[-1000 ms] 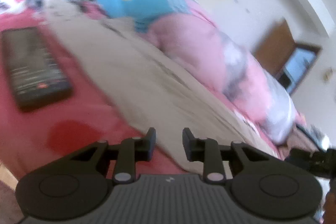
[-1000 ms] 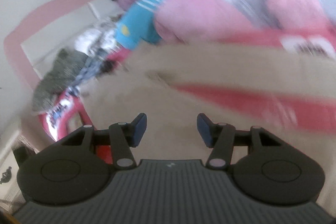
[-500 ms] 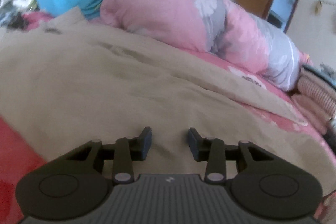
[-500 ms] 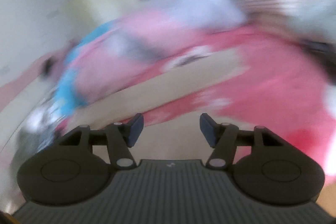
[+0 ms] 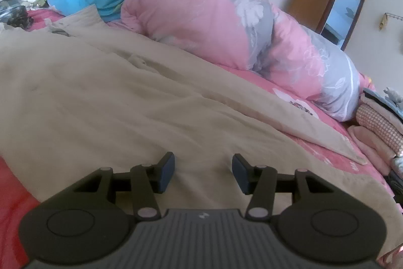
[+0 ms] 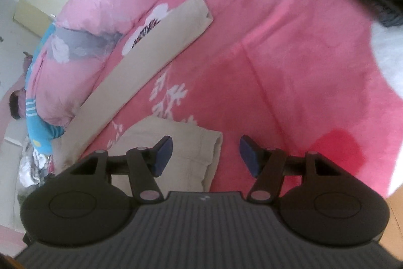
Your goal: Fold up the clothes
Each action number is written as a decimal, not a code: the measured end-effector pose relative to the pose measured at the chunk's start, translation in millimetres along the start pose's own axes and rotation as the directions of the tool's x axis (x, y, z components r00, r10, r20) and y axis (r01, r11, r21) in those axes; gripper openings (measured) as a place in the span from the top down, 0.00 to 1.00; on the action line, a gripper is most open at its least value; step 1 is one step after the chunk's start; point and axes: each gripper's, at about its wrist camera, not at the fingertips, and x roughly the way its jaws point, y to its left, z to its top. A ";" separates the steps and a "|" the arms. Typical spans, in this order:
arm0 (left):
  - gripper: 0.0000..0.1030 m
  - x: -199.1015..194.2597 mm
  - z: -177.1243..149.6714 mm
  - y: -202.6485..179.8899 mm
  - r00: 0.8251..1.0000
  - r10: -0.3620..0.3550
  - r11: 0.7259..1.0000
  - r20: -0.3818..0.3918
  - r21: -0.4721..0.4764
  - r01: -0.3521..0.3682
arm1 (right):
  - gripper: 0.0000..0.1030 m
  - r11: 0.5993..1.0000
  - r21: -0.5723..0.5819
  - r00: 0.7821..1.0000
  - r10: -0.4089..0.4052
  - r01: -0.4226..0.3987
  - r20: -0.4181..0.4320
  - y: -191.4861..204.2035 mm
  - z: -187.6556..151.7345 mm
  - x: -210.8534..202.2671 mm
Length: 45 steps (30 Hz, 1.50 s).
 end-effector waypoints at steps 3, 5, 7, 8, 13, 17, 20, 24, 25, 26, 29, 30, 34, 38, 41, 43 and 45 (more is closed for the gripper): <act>0.50 1.1 0.7 -0.6 1.000 0.003 1.000 0.001 0.000 -0.003 | 0.47 0.997 -0.074 0.999 -0.014 0.011 -0.034 9.4 2.9 6.8; 0.50 2.4 1.6 -1.2 1.000 0.006 1.000 0.000 -0.004 -0.006 | 0.71 0.992 -0.126 0.998 -0.030 0.024 -0.053 17.0 2.7 12.1; 0.50 3.0 2.5 -1.0 1.000 0.008 1.000 0.000 -0.014 -0.008 | 0.87 0.986 -0.164 0.998 -0.041 0.031 -0.052 20.6 4.5 7.7; 0.50 3.2 2.8 -1.2 1.000 0.011 1.000 0.000 -0.017 -0.011 | 0.91 0.984 -0.175 0.999 -0.033 0.026 -0.039 23.1 7.6 5.4; 0.51 3.5 1.8 -5.7 0.999 0.032 0.999 0.001 0.010 -0.032 | 0.93 0.966 -0.254 0.995 -0.022 0.046 0.098 39.1 30.7 -20.0; 0.51 3.7 1.3 -6.9 0.999 0.038 0.999 0.001 0.025 -0.038 | 0.93 0.941 -0.322 0.992 -0.066 0.099 0.110 48.7 47.7 -19.5; 0.51 4.1 1.5 -7.2 0.999 0.042 0.999 0.000 0.032 -0.042 | 0.93 0.916 -0.369 0.987 -0.131 0.158 0.097 50.9 52.2 -1.5; 0.51 4.3 1.4 -7.8 0.999 0.045 0.998 -0.001 0.035 -0.045 | 0.91 0.908 -0.351 0.974 -0.217 0.228 0.071 33.9 52.8 24.2; 0.51 4.2 1.4 -7.5 0.999 0.044 0.998 -0.001 0.035 -0.044 | 0.91 0.907 -0.337 0.967 -0.239 0.254 0.084 28.1 53.3 25.1; 0.51 4.0 1.3 -6.9 0.999 0.042 0.999 -0.001 0.034 -0.042 | 0.89 0.904 -0.320 0.959 -0.262 0.283 0.107 21.9 54.3 23.2; 0.51 4.3 0.9 -6.0 0.999 0.040 0.999 0.000 0.031 -0.040 | 0.84 0.932 -0.211 0.953 -0.273 0.296 0.135 1.5 56.4 0.1; 0.51 4.4 0.7 -5.7 0.999 0.039 0.999 0.000 0.030 -0.039 | 0.84 0.946 -0.173 0.958 -0.252 0.273 0.134 -4.3 55.1 -10.2; 0.51 5.1 -0.2 -7.1 0.999 0.046 0.999 0.004 0.024 -0.046 | 0.72 0.988 -0.079 0.987 -0.129 0.136 0.094 -18.3 32.9 -52.2; 0.50 4.8 -1.1 -7.7 0.999 0.050 0.999 0.011 0.010 -0.050 | 0.64 0.993 -0.082 0.997 -0.081 0.082 0.018 -18.3 1.5 -63.6; 0.51 4.5 -1.8 -7.4 0.999 0.051 0.999 0.017 -0.002 -0.051 | 0.58 0.992 -0.101 0.996 -0.075 0.070 -0.042 -15.3 -16.0 -56.0; 0.50 4.1 -2.1 -6.1 0.999 0.047 0.999 0.020 -0.008 -0.047 | 0.58 0.992 -0.100 0.994 -0.080 0.073 -0.076 -15.0 -24.4 -47.8; 0.51 3.7 -2.2 -4.8 0.999 0.044 0.999 0.022 -0.012 -0.044 | 0.58 0.993 -0.094 0.993 -0.082 0.073 -0.090 -15.3 -29.5 -42.5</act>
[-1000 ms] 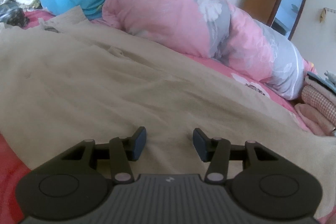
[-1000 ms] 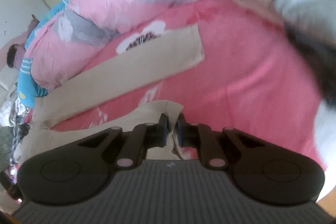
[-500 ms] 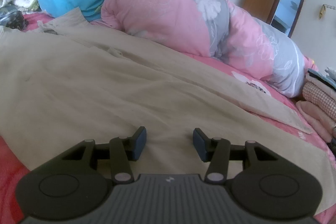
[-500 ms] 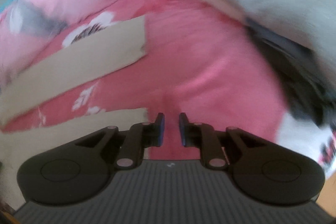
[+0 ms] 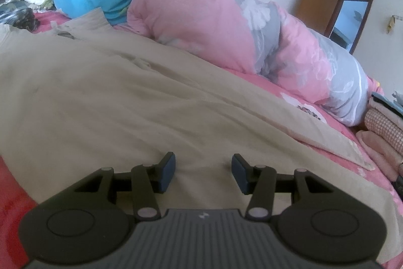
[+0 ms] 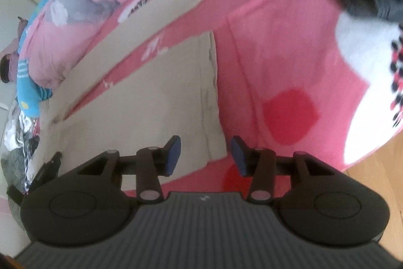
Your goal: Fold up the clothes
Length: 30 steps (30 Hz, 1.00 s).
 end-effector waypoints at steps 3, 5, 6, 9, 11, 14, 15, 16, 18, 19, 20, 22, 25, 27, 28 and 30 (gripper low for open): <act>0.50 0.0 -0.4 0.4 1.000 0.000 1.000 0.002 0.001 0.000 | 0.57 1.000 -0.013 1.000 0.000 0.000 0.011 1.1 -4.6 0.9; 0.51 0.3 -0.6 0.2 1.000 0.000 1.000 0.002 0.001 0.000 | 0.64 1.000 -0.029 1.000 -0.003 0.003 0.022 1.4 -6.1 0.8; 0.51 0.3 -0.6 0.6 1.000 -0.001 1.000 0.002 0.000 0.001 | 0.70 0.999 -0.040 1.000 -0.008 0.009 0.028 1.7 -7.1 0.8; 0.51 -0.4 -0.1 2.3 1.000 -0.006 1.000 0.002 -0.011 0.006 | 0.86 0.998 -0.067 0.997 -0.014 0.019 0.076 4.6 -11.4 -9.3; 0.51 -1.3 1.0 3.4 1.000 -0.009 1.000 0.000 -0.018 0.009 | 0.88 0.996 -0.084 0.992 -0.012 0.022 0.124 7.7 -15.0 -21.5; 0.51 -2.5 1.9 3.9 1.000 -0.014 1.000 -0.004 -0.024 0.014 | 0.89 0.996 -0.082 0.988 -0.015 0.028 0.157 6.0 -18.9 -33.8; 0.51 -2.9 2.1 4.1 1.000 -0.015 1.000 -0.005 -0.025 0.015 | 0.89 0.997 -0.072 0.989 -0.026 0.036 0.146 3.0 -20.3 -32.0; 0.51 -3.5 2.2 4.4 1.000 -0.016 1.000 -0.006 -0.026 0.016 | 0.89 0.997 -0.063 0.990 -0.036 0.045 0.135 0.0 -21.6 -30.2; 0.51 -5.1 2.2 5.3 1.000 -0.018 0.999 -0.005 -0.028 0.018 | 0.89 0.997 -0.040 0.992 -0.061 0.066 0.107 -4.8 -23.6 -20.4; 0.51 -6.4 2.3 6.0 1.000 -0.019 0.999 -0.003 -0.029 0.019 | 0.88 0.997 -0.024 0.993 -0.070 0.073 0.099 -6.7 -23.9 -15.8; 0.51 -8.1 2.4 7.0 1.000 -0.020 0.999 -0.001 -0.030 0.020 | 0.86 0.997 0.001 0.992 -0.080 0.080 0.094 -9.1 -23.3 -13.1; 0.51 -12.8 3.0 11.1 1.000 -0.021 0.999 0.005 -0.036 0.021 | 0.82 0.990 0.056 0.984 -0.136 0.130 0.112 -13.1 -20.8 -16.5; 0.51 -22.2 3.6 17.5 1.000 -0.021 0.998 0.019 -0.050 0.022 | 0.74 0.972 0.079 0.958 -0.233 0.223 0.165 -9.9 -16.8 -34.2; 0.51 -28.4 3.7 21.7 0.999 -0.018 0.999 0.033 -0.051 0.019 | 0.72 0.979 0.041 0.958 -0.205 0.201 0.202 6.6 -16.2 -40.8; 0.51 -30.4 3.7 23.3 0.999 -0.012 0.999 0.039 -0.048 0.014 | 0.69 0.983 0.017 0.958 -0.184 0.185 0.220 16.2 -16.1 -43.5; 0.50 -33.9 3.4 27.4 0.999 0.003 0.999 0.049 -0.044 -0.001 | 0.65 0.984 -0.095 0.965 -0.124 0.149 0.230 50.8 -18.7 -31.8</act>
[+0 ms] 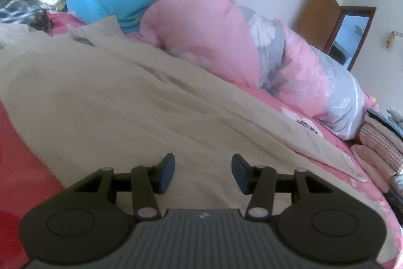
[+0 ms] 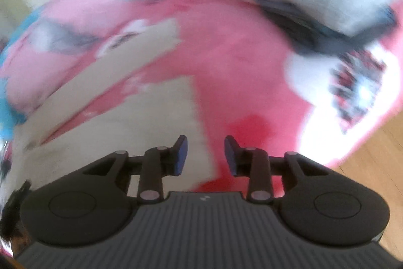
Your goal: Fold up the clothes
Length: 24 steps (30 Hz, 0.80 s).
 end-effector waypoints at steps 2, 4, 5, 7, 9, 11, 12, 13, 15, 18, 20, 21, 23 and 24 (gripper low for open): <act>0.51 -2.7 0.0 5.7 1.000 0.019 1.000 0.004 -0.003 -0.019 | 0.59 0.984 -0.151 0.996 0.088 -0.089 -0.018 52.9 -9.5 19.9; 0.51 -5.7 1.3 12.2 0.999 0.034 0.999 0.008 -0.012 -0.034 | 0.58 0.944 -0.287 0.987 0.157 -0.163 -0.045 103.0 -23.6 41.0; 0.51 -7.6 2.2 15.8 0.999 0.041 0.999 0.012 -0.018 -0.041 | 0.58 0.917 -0.349 0.981 0.184 -0.192 -0.057 129.3 -33.5 52.4; 0.51 -10.3 3.9 21.6 0.998 0.056 0.998 0.018 -0.027 -0.056 | 0.58 0.862 -0.448 0.971 0.224 -0.237 -0.083 172.6 -52.5 73.5; 0.51 -12.1 5.5 27.5 0.997 0.071 0.997 0.019 -0.040 -0.070 | 0.58 0.825 -0.502 0.965 0.240 -0.260 -0.105 196.8 -69.9 91.2; 0.51 -14.1 6.8 33.6 0.997 0.077 0.996 0.013 -0.053 -0.077 | 0.55 0.784 -0.553 0.959 0.255 -0.282 -0.127 221.0 -87.4 109.0; 0.51 -15.4 7.6 36.6 0.997 0.077 0.995 0.009 -0.059 -0.077 | 0.54 0.766 -0.581 0.959 0.258 -0.277 -0.116 222.2 -95.8 110.8; 0.51 -16.1 8.3 39.0 0.997 0.075 0.995 0.004 -0.061 -0.075 | 0.52 0.753 -0.599 0.959 0.265 -0.272 -0.103 216.1 -102.9 105.5; 0.51 -16.7 9.2 42.1 0.998 0.070 0.996 -0.009 -0.060 -0.070 | 0.51 0.749 -0.599 0.955 0.280 -0.284 -0.103 201.0 -111.0 91.0; 0.51 -18.0 9.0 43.6 0.998 0.066 0.997 -0.021 -0.049 -0.067 | 0.49 0.786 -0.528 0.946 0.291 -0.321 -0.141 177.9 -106.3 69.3; 0.51 -17.3 9.1 43.4 0.997 0.066 0.997 -0.026 -0.041 -0.067 | 0.48 0.800 -0.509 0.948 0.278 -0.318 -0.154 180.2 -105.0 57.7; 0.50 -17.0 9.2 43.2 0.997 0.066 0.997 -0.027 -0.038 -0.067 | 0.48 0.801 -0.509 0.949 0.278 -0.315 -0.148 186.2 -103.9 54.4; 0.50 -16.9 9.3 43.3 0.997 0.065 0.997 -0.028 -0.038 -0.067 | 0.48 0.792 -0.511 0.941 0.316 -0.333 -0.124 200.6 -98.7 51.8; 0.50 -17.0 9.2 43.6 0.997 0.065 0.997 -0.028 -0.038 -0.066 | 0.48 0.782 -0.521 0.936 0.333 -0.343 -0.116 212.8 -96.6 56.7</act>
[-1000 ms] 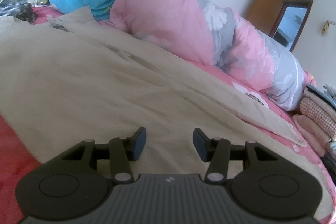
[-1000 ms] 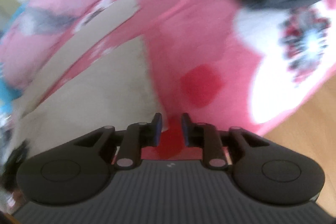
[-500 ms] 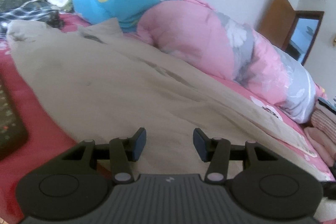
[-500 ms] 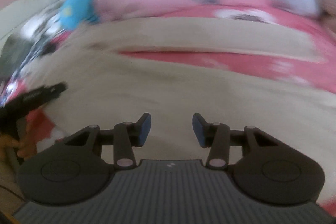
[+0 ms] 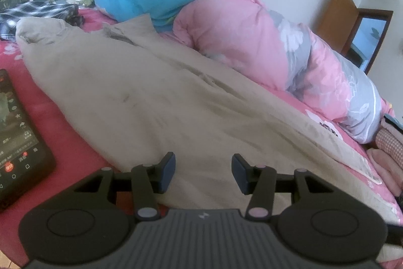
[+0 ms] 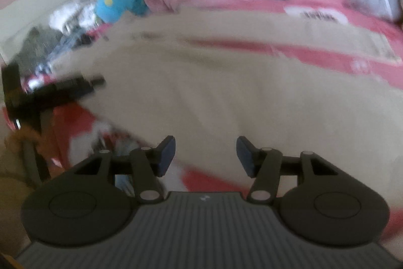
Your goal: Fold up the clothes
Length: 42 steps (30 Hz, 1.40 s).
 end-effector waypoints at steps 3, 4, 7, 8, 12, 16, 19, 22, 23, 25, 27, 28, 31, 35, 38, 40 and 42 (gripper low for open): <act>0.50 -0.3 -0.8 -0.8 1.000 0.002 1.000 0.000 0.009 -0.002 | 0.47 0.997 -0.074 1.000 0.007 -0.005 0.025 24.7 17.3 31.9; 0.50 -0.4 -1.3 -1.5 1.000 0.004 1.000 0.000 0.016 -0.004 | 0.44 0.995 -0.100 1.000 0.004 -0.002 0.023 32.6 18.2 44.4; 0.48 -0.4 -2.7 -3.1 1.000 0.003 0.999 -0.002 0.034 -0.003 | 0.26 0.988 -0.151 0.999 -0.022 0.026 0.024 50.2 4.7 75.6; 0.47 -0.5 -2.9 -3.4 1.000 0.001 0.999 -0.003 0.037 -0.001 | 0.21 0.986 -0.163 0.999 -0.036 0.041 0.030 54.9 -2.8 83.5; 0.39 -0.2 -2.5 -6.9 1.000 -0.007 0.998 -0.011 0.055 0.007 | 0.21 0.982 -0.175 0.994 -0.058 0.074 0.094 60.0 -20.6 80.6; 0.30 0.7 -3.5 -13.2 1.000 -0.002 0.997 -0.016 0.081 0.003 | 0.21 0.983 -0.173 0.995 -0.048 0.063 0.093 59.3 -20.4 78.9; 0.27 1.5 -4.1 -16.2 1.000 0.000 0.996 -0.018 0.094 0.002 | 0.20 0.982 -0.173 0.993 -0.056 0.074 0.105 60.5 -24.4 79.5; 0.21 2.1 -4.7 -18.5 1.000 -0.002 0.994 -0.018 0.107 0.004 | 0.20 0.983 -0.169 0.992 -0.056 0.074 0.112 59.9 -25.6 79.5; 0.18 2.2 -5.1 -19.9 1.000 -0.003 0.994 -0.018 0.113 0.005 | 0.20 0.983 -0.168 0.992 -0.056 0.074 0.113 60.1 -25.7 80.0; 0.14 2.5 -5.8 -22.8 1.000 -0.001 0.992 -0.019 0.125 0.004 | 0.20 0.983 -0.167 0.991 -0.058 0.077 0.117 60.2 -26.4 79.9; 0.12 2.9 -6.4 -25.6 1.000 0.005 0.991 -0.019 0.136 -0.002 | 0.20 0.983 -0.165 0.991 -0.060 0.080 0.121 60.4 -27.7 78.9; 0.12 2.3 -6.5 -27.1 1.000 0.012 0.990 -0.015 0.139 -0.010 | 0.20 0.983 -0.165 0.991 -0.060 0.080 0.123 60.5 -28.4 78.3; 0.12 -2.2 -6.3 -29.8 1.000 0.009 0.991 0.001 0.134 -0.009 | 0.20 0.983 -0.165 0.991 -0.056 0.077 0.125 59.4 -30.7 74.6; 0.12 -8.8 -6.1 -33.4 0.999 -0.026 0.991 0.032 0.134 0.022 | 0.12 0.984 -0.175 0.993 -0.024 0.044 0.112 54.3 -37.9 63.1; 0.12 -9.6 -5.1 -38.1 0.998 -0.040 0.990 0.045 0.134 0.034 | 0.10 0.980 -0.198 0.995 0.001 0.018 0.096 51.2 -48.4 47.1; 0.12 -8.1 -4.6 -41.9 0.998 -0.046 0.990 0.050 0.133 0.039 | 0.10 0.980 -0.200 0.997 0.018 -0.002 0.079 48.5 -51.7 36.2; 0.13 -5.7 -4.9 -45.6 0.997 -0.046 0.990 0.055 0.135 0.038 | 0.10 0.983 -0.182 0.998 0.033 -0.022 0.062 44.7 -47.5 25.3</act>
